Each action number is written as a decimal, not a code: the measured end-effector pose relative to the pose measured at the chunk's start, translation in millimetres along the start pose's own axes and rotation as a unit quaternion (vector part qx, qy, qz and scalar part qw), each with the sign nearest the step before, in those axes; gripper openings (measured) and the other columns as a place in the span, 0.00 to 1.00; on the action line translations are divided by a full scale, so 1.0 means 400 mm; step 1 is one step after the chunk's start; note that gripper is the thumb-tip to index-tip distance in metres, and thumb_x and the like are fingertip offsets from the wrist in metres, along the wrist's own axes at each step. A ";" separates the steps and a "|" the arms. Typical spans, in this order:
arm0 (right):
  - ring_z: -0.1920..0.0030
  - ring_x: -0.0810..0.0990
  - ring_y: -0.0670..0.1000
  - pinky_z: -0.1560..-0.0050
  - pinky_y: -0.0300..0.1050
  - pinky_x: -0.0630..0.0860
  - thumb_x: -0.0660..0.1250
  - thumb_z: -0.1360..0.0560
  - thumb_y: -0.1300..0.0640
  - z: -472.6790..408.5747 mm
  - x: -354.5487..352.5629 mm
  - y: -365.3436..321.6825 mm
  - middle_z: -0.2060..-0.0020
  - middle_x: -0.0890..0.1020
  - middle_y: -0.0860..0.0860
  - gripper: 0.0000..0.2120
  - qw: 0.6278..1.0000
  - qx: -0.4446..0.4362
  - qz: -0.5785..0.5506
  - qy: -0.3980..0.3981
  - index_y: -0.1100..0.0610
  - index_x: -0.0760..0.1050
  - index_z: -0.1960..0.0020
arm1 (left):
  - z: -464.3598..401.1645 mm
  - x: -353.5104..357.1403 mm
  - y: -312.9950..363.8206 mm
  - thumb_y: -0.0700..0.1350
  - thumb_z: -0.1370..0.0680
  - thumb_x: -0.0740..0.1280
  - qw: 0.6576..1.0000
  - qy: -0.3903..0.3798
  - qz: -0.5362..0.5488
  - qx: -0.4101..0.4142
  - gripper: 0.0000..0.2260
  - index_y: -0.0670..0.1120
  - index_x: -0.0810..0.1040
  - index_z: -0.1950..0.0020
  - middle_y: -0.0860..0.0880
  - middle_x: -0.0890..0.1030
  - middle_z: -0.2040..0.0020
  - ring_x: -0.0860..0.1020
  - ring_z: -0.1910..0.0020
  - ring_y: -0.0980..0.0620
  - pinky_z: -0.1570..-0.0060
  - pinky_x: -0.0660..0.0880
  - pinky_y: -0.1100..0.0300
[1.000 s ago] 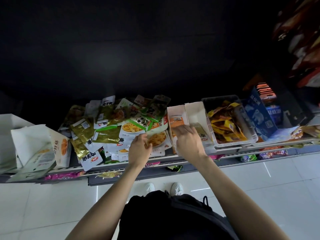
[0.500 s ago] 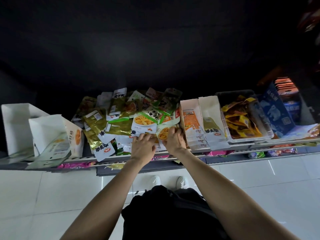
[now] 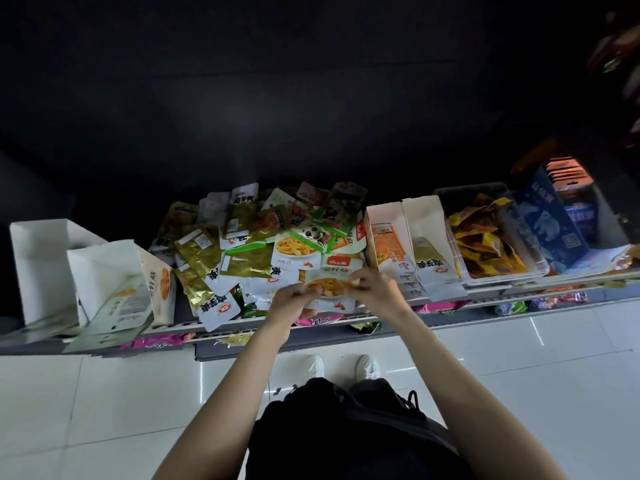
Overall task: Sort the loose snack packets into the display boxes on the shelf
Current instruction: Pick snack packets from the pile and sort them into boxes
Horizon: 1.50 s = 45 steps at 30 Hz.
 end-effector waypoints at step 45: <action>0.75 0.78 0.59 0.77 0.43 0.70 0.70 0.43 0.75 0.042 0.584 -0.705 0.61 0.78 0.59 0.19 0.737 -0.530 0.415 0.067 0.63 0.77 0.53 | 0.261 -0.784 -0.069 0.41 0.37 0.79 0.673 0.283 -0.600 0.327 0.12 0.52 0.84 0.56 0.55 0.84 0.59 0.81 0.57 0.51 0.55 0.78 0.56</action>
Point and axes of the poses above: each hand's wrist, its own z-axis away from the middle knuckle, its own x-axis out of the palm, y = z × x, the point moved 2 cm from there along -z, towards the middle knuckle
